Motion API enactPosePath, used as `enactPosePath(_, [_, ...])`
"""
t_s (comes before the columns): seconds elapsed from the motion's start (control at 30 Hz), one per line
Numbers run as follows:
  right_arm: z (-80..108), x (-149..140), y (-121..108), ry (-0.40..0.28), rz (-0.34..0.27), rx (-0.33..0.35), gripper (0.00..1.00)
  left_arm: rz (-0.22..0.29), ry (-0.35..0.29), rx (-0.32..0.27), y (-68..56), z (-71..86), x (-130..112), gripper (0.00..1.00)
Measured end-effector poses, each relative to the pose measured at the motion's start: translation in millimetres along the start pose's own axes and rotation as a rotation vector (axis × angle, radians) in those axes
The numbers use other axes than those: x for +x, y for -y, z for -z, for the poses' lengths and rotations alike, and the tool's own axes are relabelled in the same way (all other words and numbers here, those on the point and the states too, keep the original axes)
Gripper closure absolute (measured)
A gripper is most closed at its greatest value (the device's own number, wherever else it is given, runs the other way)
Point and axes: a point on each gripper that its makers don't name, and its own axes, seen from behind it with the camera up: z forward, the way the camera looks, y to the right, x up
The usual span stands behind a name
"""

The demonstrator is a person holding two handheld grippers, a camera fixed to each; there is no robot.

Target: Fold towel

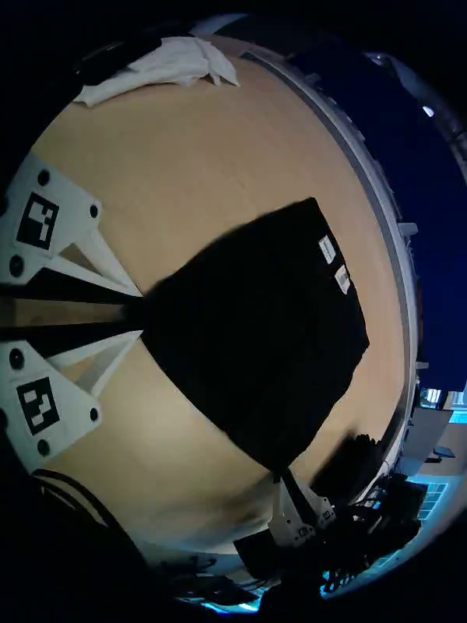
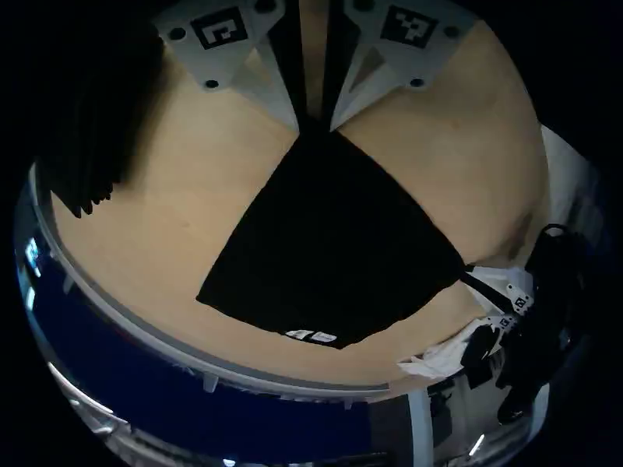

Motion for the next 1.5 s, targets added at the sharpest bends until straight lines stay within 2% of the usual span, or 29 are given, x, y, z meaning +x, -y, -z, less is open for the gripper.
enactPosePath(0.2, [0.7, 1, -1, 0.003, 0.003, -0.006, 0.88, -0.011, -0.005, -0.005, -2.4, 1.1, 1, 0.90])
enactPosePath(0.5, [4.8, 9, -2, -0.012, 0.005, -0.002, 0.89, 0.042, -0.008, -0.032, -7.5, 3.3, 4, 0.91])
enactPosePath(0.8, [17.1, 24, -5, -0.038, -0.008, 0.001, 0.89, 0.059, -0.022, -0.032, -6.6, 14.8, 14, 0.91])
enactPosePath(1.13, [40.9, 49, -4, -0.086, -0.005, 0.005, 0.89, 0.062, -0.044, -0.022, -2.8, 37.9, 32, 0.91])
enactPosePath(1.5, [80.6, 86, -1, -0.150, -0.016, 0.007, 0.89, 0.075, -0.053, -0.004, 0.5, 74.6, 46, 0.91])
